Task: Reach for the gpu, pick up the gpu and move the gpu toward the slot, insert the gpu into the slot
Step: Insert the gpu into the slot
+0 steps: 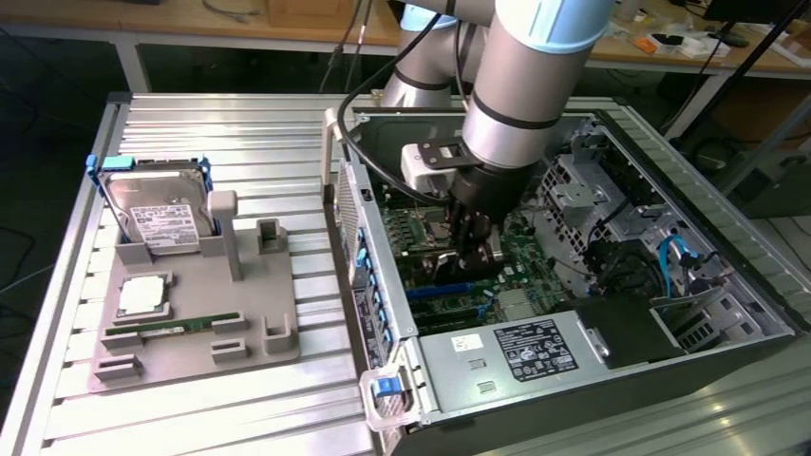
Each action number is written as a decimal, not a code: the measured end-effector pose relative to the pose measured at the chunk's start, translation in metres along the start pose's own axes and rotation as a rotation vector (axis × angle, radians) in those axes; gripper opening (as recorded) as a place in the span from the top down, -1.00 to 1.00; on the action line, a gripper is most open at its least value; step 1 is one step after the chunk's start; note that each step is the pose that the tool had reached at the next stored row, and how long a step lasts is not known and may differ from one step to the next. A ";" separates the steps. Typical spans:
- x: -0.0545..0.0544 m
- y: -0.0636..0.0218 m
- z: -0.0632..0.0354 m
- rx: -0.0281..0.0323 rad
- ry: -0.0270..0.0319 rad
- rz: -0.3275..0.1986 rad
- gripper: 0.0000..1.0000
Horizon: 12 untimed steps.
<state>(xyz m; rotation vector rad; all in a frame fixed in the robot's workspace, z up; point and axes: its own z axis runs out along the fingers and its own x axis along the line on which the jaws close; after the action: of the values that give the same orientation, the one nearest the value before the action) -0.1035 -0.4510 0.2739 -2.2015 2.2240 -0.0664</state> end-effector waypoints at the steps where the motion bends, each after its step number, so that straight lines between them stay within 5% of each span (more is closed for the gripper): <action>1: 0.000 0.0000 0.0002 0.0001 -0.0002 0.000 0.47; 12: 0.000 0.0006 0.0015 0.0000 -0.0013 0.002 0.47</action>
<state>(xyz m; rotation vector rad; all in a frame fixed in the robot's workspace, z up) -0.1040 -0.4507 0.2724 -2.1990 2.2252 -0.0650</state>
